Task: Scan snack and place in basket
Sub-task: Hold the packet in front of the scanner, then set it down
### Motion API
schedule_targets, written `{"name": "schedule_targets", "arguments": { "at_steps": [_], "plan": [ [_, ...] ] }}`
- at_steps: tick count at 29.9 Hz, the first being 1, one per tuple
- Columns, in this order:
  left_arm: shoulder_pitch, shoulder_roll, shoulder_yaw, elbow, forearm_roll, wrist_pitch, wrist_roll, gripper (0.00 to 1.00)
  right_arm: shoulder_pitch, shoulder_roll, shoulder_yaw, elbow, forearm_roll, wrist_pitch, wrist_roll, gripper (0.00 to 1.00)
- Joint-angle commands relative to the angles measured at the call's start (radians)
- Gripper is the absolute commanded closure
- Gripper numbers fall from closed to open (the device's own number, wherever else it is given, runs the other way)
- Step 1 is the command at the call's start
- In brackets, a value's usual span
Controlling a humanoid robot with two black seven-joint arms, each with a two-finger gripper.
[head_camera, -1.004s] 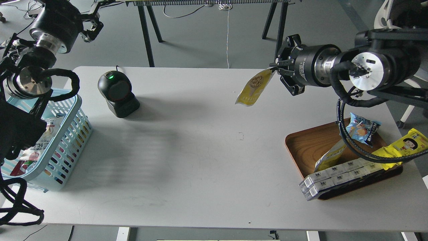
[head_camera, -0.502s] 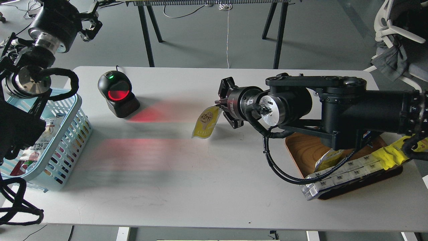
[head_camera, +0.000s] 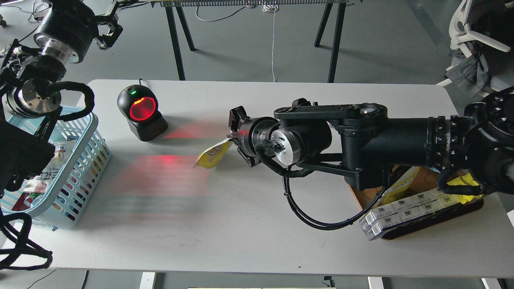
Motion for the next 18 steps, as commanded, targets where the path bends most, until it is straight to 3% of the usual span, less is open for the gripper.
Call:
{"name": "schedule_targets", "arguments": {
  "at_steps": [1, 14, 18],
  "plan": [
    [0.001, 0.000, 0.002, 0.000, 0.000, 0.000, 0.000, 0.00, 0.011, 0.000, 0.001, 0.002, 0.000, 0.000, 0.000, 0.94],
    [0.000, 0.001, 0.000, 0.000, 0.000, 0.000, 0.000, 0.00, 0.063, 0.000, 0.001, 0.002, 0.002, 0.001, -0.002, 0.94],
    [0.000, 0.001, 0.002, 0.000, 0.000, 0.000, 0.000, 0.00, 0.075, 0.000, 0.001, 0.001, 0.002, 0.001, -0.002, 0.84]
  ]
}}
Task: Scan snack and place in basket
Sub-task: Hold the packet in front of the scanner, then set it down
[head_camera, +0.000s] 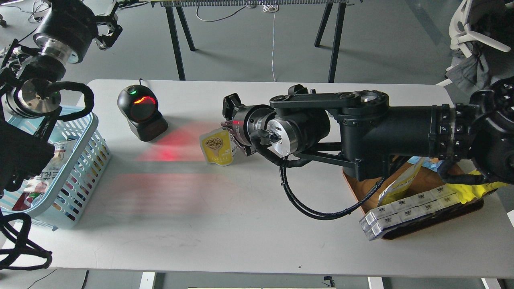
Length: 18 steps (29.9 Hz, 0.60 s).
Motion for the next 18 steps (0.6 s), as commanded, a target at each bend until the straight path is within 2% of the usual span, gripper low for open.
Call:
{"name": "schedule_targets", "arguments": {
  "at_steps": [1, 4, 5, 8, 9, 10, 14, 18],
  "plan": [
    [0.001, 0.000, 0.000, 0.000, 0.000, 0.000, 0.000, 0.00, 0.007, 0.000, -0.001, 0.000, -0.001, 0.000, 0.000, 0.79],
    [-0.001, 0.000, 0.000, 0.000, 0.000, 0.000, 0.000, 0.00, 0.010, 0.000, -0.001, 0.000, -0.001, 0.000, 0.000, 0.72],
    [-0.001, 0.000, 0.002, 0.000, 0.000, 0.000, 0.000, 0.00, 0.010, 0.000, -0.001, 0.000, -0.001, 0.000, 0.002, 0.63],
    [-0.001, 0.000, 0.002, 0.000, 0.000, 0.000, 0.000, 0.00, 0.010, -0.015, 0.000, 0.000, -0.001, 0.000, 0.009, 0.20],
    [-0.001, 0.000, 0.003, 0.000, 0.000, 0.000, 0.002, 0.00, 0.011, -0.024, 0.006, 0.000, -0.001, 0.000, 0.012, 0.12],
    [-0.001, 0.002, 0.003, -0.001, 0.000, 0.000, 0.002, 0.00, 0.013, -0.035, 0.014, 0.001, -0.001, 0.001, 0.012, 0.09],
    [-0.011, 0.012, 0.008, 0.000, 0.003, 0.001, 0.008, 0.00, 0.031, -0.110, 0.048, 0.018, -0.004, 0.018, 0.014, 0.09],
    [-0.027, 0.058, 0.018, 0.000, 0.009, -0.003, 0.011, 0.00, 0.033, -0.241, 0.104, 0.050, -0.005, 0.063, 0.015, 0.09]
  ]
}}
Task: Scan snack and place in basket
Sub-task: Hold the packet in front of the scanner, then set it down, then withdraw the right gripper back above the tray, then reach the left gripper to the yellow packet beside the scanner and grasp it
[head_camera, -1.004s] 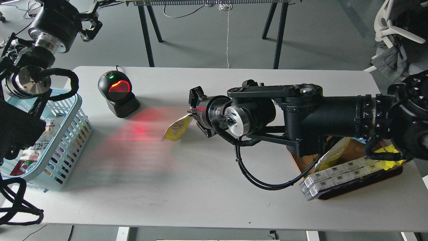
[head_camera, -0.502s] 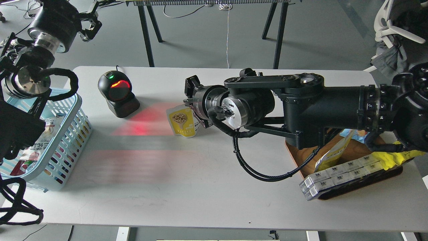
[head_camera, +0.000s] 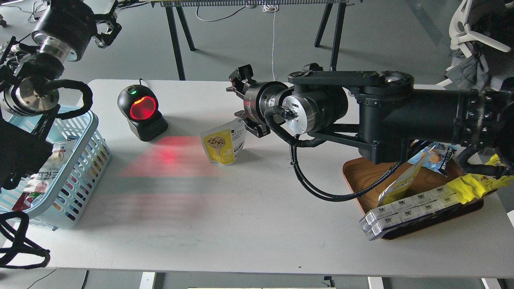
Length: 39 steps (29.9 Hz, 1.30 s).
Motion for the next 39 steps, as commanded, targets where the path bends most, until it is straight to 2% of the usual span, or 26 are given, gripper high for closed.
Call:
{"name": "schedule_targets", "arguments": {
  "at_steps": [1, 3, 6, 9, 12, 16, 22, 25, 28, 31, 35, 39],
  "plan": [
    [-0.011, 0.040, 0.009, 0.000, 0.007, -0.003, 0.005, 0.00, 0.000, -0.116, 0.058, 0.022, 0.000, 0.042, 0.001, 0.09],
    [-0.016, 0.063, 0.018, 0.000, 0.024, -0.011, 0.006, 0.00, -0.012, -0.185, 0.102, 0.023, 0.000, 0.069, 0.008, 0.08],
    [-0.048, 0.099, 0.037, 0.000, 0.063, -0.017, 0.008, 0.00, -0.056, -0.300, 0.182, 0.013, -0.002, 0.143, 0.046, 0.06],
    [-0.086, 0.158, 0.099, -0.015, 0.108, -0.048, 0.008, 0.00, -0.145, -0.384, 0.279, -0.012, -0.023, 0.262, 0.064, 0.06],
    [-0.130, 0.249, 0.181, -0.085, 0.158, -0.065, 0.008, 0.00, -0.243, -0.457, 0.404, -0.067, -0.031, 0.373, 0.080, 0.06],
    [-0.143, 0.410, 0.245, -0.274, 0.225, -0.069, 0.009, 0.00, -0.413, -0.492, 0.573, -0.150, -0.031, 0.520, 0.106, 0.06],
    [-0.131, 0.701, 0.317, -0.705, 0.446, -0.048, 0.029, 0.00, -0.680, -0.494, 0.861, -0.250, -0.031, 0.753, 0.155, 0.05],
    [-0.131, 0.796, 0.389, -0.846, 0.576, -0.037, 0.023, 0.00, -0.771, -0.484, 0.963, -0.283, -0.029, 0.824, 0.164, 0.05],
    [-0.131, 0.807, 0.435, -0.897, 0.710, -0.034, 0.024, 0.00, -0.846, -0.483, 1.027, -0.291, -0.029, 0.867, 0.190, 0.05],
    [-0.131, 0.754, 0.498, -0.902, 0.858, -0.023, 0.029, 0.00, -0.866, -0.483, 1.054, -0.325, -0.029, 0.878, 0.193, 0.04],
    [-0.126, 0.651, 0.558, -0.902, 1.228, 0.017, 0.037, 0.00, -0.865, -0.484, 1.055, -0.336, -0.029, 0.876, 0.192, 0.04],
    [-0.120, 0.529, 0.623, -0.890, 1.671, 0.102, 0.040, 0.00, -0.863, -0.484, 1.054, -0.336, -0.029, 0.873, 0.190, 0.04]
  ]
}}
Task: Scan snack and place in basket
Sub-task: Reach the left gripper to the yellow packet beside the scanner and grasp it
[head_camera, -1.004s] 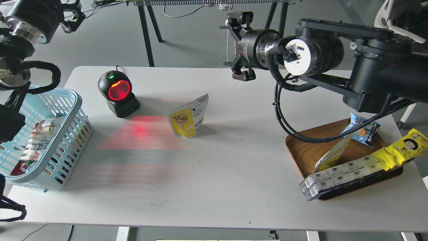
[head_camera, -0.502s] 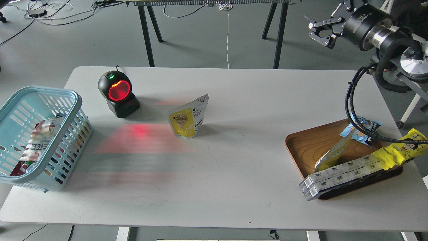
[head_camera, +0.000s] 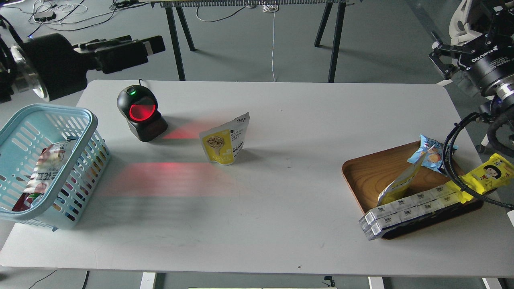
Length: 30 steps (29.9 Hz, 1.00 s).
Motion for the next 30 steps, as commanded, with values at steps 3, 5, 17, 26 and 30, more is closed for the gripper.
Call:
{"name": "schedule_targets", "arguments": {
  "at_steps": [3, 5, 17, 26, 30],
  "plan": [
    [0.016, -0.185, 0.062, 0.060, 0.598, 0.075, 0.000, 0.01, 0.001, -0.001, -0.003, 0.001, -0.001, -0.008, -0.004, 0.04],
    [0.047, -0.250, 0.060, 0.092, 0.640, 0.075, -0.004, 0.01, 0.001, -0.001, -0.006, 0.001, -0.001, -0.010, -0.004, 0.04],
    [0.121, -0.506, 0.065, 0.319, 0.640, 0.066, -0.005, 0.03, 0.001, -0.002, -0.010, 0.001, -0.003, -0.025, -0.006, 0.04],
    [0.179, -0.536, 0.062, 0.396, 0.640, 0.069, -0.011, 0.23, -0.002, -0.001, -0.013, -0.004, -0.012, -0.026, -0.006, 0.04],
    [0.199, -0.537, 0.062, 0.423, 0.640, 0.066, -0.011, 0.51, 0.002, 0.001, -0.013, -0.004, -0.028, -0.026, -0.006, 0.04]
  ]
}}
